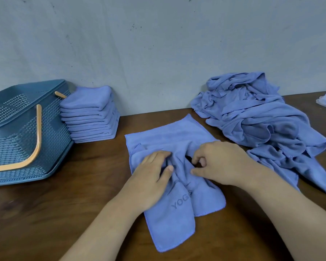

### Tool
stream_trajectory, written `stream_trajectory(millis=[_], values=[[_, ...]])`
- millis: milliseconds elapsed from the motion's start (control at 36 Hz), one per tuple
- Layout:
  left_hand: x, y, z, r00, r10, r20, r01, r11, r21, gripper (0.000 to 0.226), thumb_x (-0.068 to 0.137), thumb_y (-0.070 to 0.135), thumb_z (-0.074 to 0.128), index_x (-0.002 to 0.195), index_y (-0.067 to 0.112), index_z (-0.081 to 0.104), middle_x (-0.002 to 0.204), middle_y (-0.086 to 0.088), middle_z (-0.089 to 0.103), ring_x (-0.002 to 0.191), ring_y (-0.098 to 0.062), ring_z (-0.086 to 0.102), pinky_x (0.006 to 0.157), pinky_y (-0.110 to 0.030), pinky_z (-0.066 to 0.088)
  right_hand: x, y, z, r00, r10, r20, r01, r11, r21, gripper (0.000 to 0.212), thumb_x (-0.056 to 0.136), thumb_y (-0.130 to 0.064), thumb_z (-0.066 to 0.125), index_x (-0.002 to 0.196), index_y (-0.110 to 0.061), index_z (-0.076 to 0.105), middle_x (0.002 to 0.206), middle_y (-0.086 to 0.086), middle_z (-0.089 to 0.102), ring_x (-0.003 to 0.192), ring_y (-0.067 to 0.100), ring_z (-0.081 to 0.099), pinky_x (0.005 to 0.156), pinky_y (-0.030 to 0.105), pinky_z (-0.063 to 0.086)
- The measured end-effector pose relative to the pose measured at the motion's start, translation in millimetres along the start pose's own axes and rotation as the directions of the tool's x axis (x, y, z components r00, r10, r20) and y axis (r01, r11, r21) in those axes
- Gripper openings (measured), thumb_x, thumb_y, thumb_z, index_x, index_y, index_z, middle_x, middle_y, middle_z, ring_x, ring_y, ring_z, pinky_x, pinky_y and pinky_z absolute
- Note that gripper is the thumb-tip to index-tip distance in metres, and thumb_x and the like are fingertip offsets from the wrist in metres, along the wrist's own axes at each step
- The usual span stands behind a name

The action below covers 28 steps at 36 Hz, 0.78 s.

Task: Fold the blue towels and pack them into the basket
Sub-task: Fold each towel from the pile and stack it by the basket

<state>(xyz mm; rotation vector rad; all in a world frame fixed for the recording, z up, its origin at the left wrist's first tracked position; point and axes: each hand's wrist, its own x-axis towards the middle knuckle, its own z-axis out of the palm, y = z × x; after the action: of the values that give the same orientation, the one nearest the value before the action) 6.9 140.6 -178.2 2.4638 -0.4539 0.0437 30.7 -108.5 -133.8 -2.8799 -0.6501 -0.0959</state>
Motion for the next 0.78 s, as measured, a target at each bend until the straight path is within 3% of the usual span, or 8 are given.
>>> stream_trajectory(millis=[139,222,361,472,556,639,694,778], values=[[4.3,-17.1,-1.4,1.0,0.009,0.025,-0.012,0.995,0.102,0.051,0.112,0.032,0.047,0.161,0.035,0.036,0.165,0.024,0.031,0.149,0.009,0.02,0.121,-0.016,0.015,-0.4,0.6,0.8,0.995,0.018,0.094,-0.029,0.993,0.112,0.018,0.088,-0.053,0.073,0.083,-0.037,0.067,0.086,-0.02,0.068,0.084,0.001,0.06,0.071,0.032,0.054],[9.7,-33.3,-9.6,0.998,-0.064,-0.009,0.064,0.979,0.196,0.057,0.111,0.018,0.044,0.164,0.036,0.033,0.17,0.025,0.021,0.16,0.001,0.008,0.129,-0.031,0.009,-2.9,4.1,-5.1,0.992,0.035,0.12,-0.051,0.989,0.136,0.017,0.085,-0.045,0.075,0.081,-0.033,0.063,0.088,-0.016,0.066,0.085,0.004,0.061,0.073,0.034,0.055],[11.5,-41.7,-18.7,0.97,-0.234,-0.061,0.241,0.911,0.335,0.074,0.103,0.008,0.038,0.162,0.051,0.028,0.174,0.028,0.007,0.163,-0.006,-0.003,0.131,-0.05,0.002,-4.2,3.5,-6.9,0.991,0.129,-0.044,-0.123,0.985,0.118,0.021,0.072,-0.033,0.072,0.072,-0.022,0.055,0.076,-0.006,0.06,0.069,0.013,0.056,0.059,0.033,0.047],[9.7,-32.8,-21.9,0.972,-0.206,-0.112,0.23,0.925,0.302,0.075,0.092,0.001,0.042,0.147,0.051,0.054,0.169,0.031,0.016,0.163,-0.004,0.0,0.131,-0.045,-0.002,-6.3,-2.2,-9.2,0.995,0.013,0.103,-0.049,0.935,0.352,0.015,0.08,-0.021,0.076,0.078,-0.024,0.062,0.064,-0.017,0.06,0.059,0.006,0.054,0.054,0.022,0.04],[8.1,-29.3,-33.9,0.976,-0.148,-0.162,0.19,0.94,0.284,0.063,0.087,-0.004,0.049,0.119,0.042,0.077,0.155,0.026,0.046,0.155,-0.007,0.029,0.129,-0.04,0.017,-6.3,-5.4,-10.6,0.987,-0.052,0.15,-0.032,0.86,0.509,0.015,0.089,-0.032,0.08,0.082,-0.025,0.069,0.06,-0.019,0.059,0.052,0.002,0.05,0.051,0.015,0.038],[3.8,-21.8,-40.8,0.975,-0.174,-0.137,0.194,0.97,0.149,0.051,0.088,-0.007,0.049,0.091,0.033,0.079,0.113,0.023,0.068,0.118,-0.011,0.06,0.103,-0.03,0.046,-2.5,-6.2,-10.0,0.992,0.011,0.128,-0.091,0.761,0.642,0.036,0.096,-0.048,0.073,0.078,-0.018,0.07,0.056,-0.009,0.051,0.051,0.008,0.04,0.052,0.022,0.033],[1.1,-15.8,-42.5,0.969,-0.228,-0.091,0.237,0.966,0.105,0.046,0.091,-0.004,0.047,0.08,0.033,0.072,0.099,0.016,0.07,0.097,-0.011,0.063,0.084,-0.03,0.053,-0.9,-6.2,-12.4,0.993,0.034,0.115,-0.105,0.711,0.695,0.038,0.097,-0.048,0.074,0.076,-0.016,0.071,0.058,-0.001,0.044,0.053,0.014,0.034,0.053,0.028,0.027],[-1.3,-10.3,-46.5,0.964,-0.257,-0.063,0.265,0.941,0.211,0.028,0.087,0.005,0.049,0.074,0.017,0.071,0.077,-0.001,0.07,0.08,-0.023,0.065,0.074,-0.042,0.056,-3.4,-4.2,-21.2,0.987,-0.015,0.162,-0.119,0.614,0.78,0.037,0.089,-0.041,0.085,0.079,-0.01,0.068,0.062,0.005,0.045,0.059,0.02,0.032,0.055,0.027,0.026]])
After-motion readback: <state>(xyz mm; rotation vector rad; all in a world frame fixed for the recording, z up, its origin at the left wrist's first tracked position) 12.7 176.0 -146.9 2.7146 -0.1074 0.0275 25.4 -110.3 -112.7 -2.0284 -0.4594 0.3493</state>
